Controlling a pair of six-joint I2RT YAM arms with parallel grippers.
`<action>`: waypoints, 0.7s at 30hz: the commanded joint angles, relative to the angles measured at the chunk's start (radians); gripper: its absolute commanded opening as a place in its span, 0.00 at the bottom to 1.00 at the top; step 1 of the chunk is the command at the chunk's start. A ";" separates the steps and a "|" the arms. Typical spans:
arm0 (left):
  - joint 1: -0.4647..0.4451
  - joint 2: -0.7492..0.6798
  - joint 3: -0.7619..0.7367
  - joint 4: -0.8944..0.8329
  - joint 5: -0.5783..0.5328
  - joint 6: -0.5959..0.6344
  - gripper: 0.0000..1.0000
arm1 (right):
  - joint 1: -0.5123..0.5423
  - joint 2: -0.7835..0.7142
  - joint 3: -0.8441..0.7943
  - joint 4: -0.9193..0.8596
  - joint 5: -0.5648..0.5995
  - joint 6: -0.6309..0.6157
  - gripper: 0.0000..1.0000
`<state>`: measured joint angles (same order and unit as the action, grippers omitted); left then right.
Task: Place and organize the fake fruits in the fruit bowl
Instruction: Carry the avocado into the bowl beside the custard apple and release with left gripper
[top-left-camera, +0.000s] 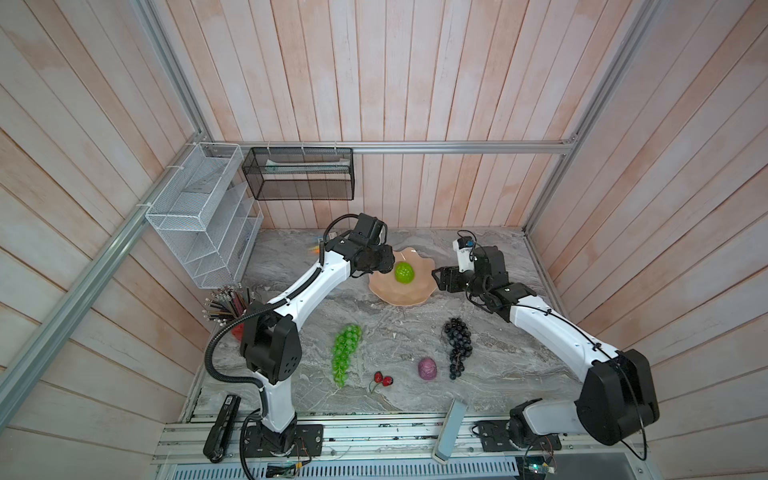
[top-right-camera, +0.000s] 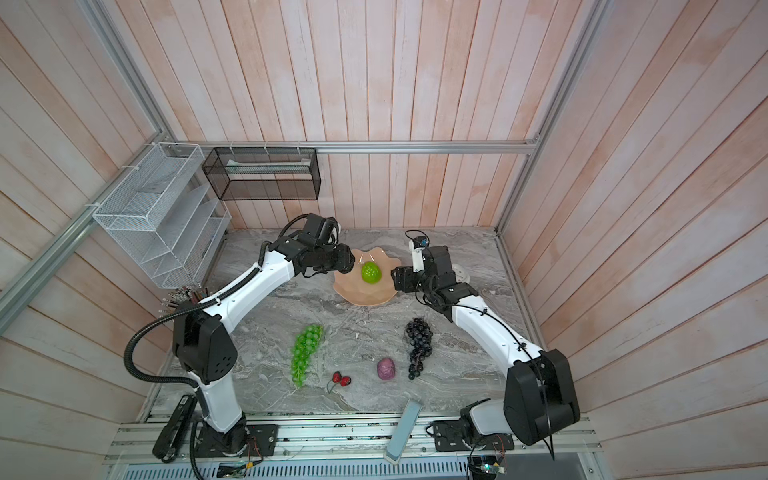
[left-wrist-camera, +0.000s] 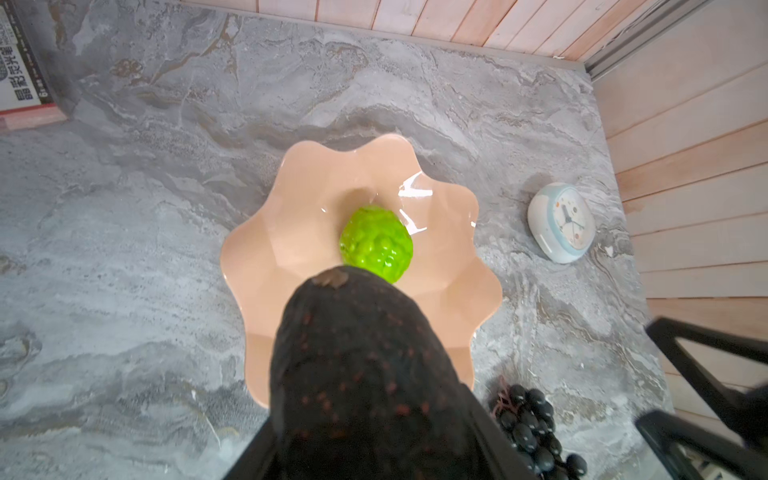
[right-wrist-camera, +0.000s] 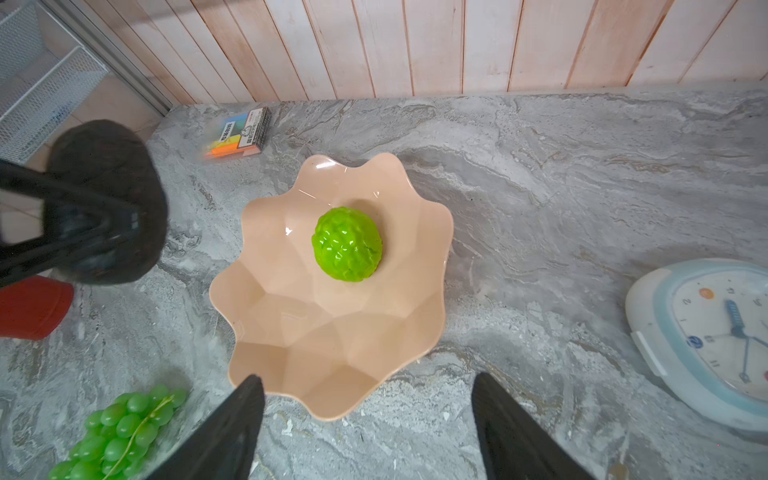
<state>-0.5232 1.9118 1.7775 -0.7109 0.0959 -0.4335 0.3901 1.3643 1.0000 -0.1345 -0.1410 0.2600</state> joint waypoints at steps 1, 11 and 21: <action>0.013 0.061 0.069 0.000 -0.005 0.059 0.33 | 0.005 -0.050 -0.037 -0.066 0.033 0.004 0.79; 0.026 0.255 0.188 -0.004 -0.035 0.072 0.33 | 0.004 -0.121 -0.109 -0.066 0.058 0.025 0.79; 0.028 0.359 0.219 0.044 0.005 0.052 0.33 | 0.004 -0.133 -0.124 -0.060 0.059 0.026 0.79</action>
<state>-0.4992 2.2536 1.9591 -0.6968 0.0959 -0.3847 0.3901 1.2488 0.8944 -0.1841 -0.0944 0.2710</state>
